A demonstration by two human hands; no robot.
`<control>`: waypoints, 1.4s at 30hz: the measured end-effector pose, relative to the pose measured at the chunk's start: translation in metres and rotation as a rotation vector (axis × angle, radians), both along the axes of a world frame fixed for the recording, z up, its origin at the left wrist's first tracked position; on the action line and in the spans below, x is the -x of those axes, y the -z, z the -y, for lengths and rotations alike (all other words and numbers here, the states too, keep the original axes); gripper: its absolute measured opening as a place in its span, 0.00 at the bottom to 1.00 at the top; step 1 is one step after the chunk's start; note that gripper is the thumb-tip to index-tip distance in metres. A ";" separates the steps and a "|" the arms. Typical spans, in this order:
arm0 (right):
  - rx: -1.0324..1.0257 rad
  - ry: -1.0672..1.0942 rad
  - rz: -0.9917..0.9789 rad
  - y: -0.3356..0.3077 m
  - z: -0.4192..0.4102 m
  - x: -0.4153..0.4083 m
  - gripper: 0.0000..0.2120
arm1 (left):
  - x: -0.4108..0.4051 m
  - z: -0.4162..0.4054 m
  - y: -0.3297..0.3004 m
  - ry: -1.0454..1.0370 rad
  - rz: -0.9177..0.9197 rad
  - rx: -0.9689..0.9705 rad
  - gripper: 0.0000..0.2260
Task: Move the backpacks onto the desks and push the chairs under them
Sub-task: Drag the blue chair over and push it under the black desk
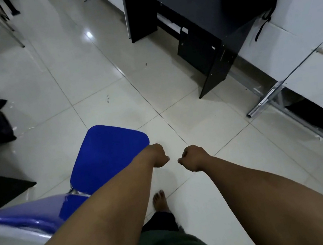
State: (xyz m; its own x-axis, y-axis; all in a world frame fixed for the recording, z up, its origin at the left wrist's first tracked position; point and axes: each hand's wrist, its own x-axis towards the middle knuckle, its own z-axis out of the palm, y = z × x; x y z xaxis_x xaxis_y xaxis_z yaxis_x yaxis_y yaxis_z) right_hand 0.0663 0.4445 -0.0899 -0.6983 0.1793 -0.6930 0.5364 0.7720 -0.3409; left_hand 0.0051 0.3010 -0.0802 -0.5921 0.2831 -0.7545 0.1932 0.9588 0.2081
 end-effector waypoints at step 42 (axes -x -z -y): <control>0.016 0.018 0.259 0.023 0.351 -0.009 0.12 | -0.022 0.383 0.009 0.196 -0.181 -0.391 0.23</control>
